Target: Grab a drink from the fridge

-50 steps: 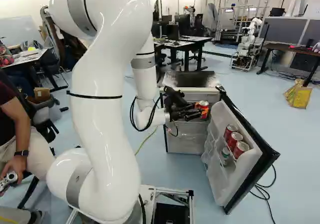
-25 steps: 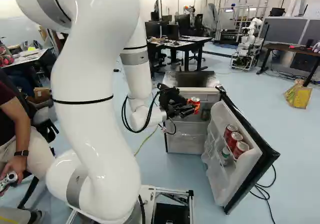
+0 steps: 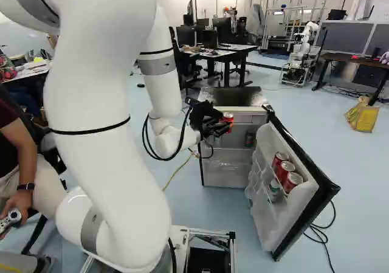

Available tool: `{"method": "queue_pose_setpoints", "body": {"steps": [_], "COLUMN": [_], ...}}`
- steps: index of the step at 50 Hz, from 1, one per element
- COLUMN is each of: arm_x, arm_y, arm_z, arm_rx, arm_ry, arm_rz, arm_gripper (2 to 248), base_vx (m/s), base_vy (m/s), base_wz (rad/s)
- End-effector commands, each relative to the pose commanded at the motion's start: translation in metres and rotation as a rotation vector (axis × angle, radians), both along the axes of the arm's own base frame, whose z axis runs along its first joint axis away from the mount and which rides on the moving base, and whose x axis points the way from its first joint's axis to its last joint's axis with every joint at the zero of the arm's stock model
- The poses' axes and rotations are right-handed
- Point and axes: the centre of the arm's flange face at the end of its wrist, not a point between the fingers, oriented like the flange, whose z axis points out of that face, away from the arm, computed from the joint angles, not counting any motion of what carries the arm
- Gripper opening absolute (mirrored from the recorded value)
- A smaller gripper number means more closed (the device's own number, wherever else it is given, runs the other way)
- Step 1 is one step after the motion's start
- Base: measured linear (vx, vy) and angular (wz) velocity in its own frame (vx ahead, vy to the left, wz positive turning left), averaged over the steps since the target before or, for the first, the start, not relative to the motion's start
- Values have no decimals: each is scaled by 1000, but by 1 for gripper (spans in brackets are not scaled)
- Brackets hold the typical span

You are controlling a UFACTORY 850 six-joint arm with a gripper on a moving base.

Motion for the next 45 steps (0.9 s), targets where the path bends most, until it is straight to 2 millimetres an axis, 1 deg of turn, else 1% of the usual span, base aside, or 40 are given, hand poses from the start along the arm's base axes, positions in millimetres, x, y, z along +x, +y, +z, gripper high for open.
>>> {"method": "queue_pose_setpoints", "body": {"steps": [22, 33, 45], "arm_x": [9, 14, 20], "arm_y": [8, 7, 2], "arm_z": [16, 23, 34], "arm_rx": [12, 14, 7], "arm_ry": [9, 10, -16], "arm_rz": [144, 182, 180], "arm_gripper": [86, 86, 86], "base_vx": [0, 0, 0], "base_vy": [0, 0, 0], "base_wz": [0, 0, 0]}}
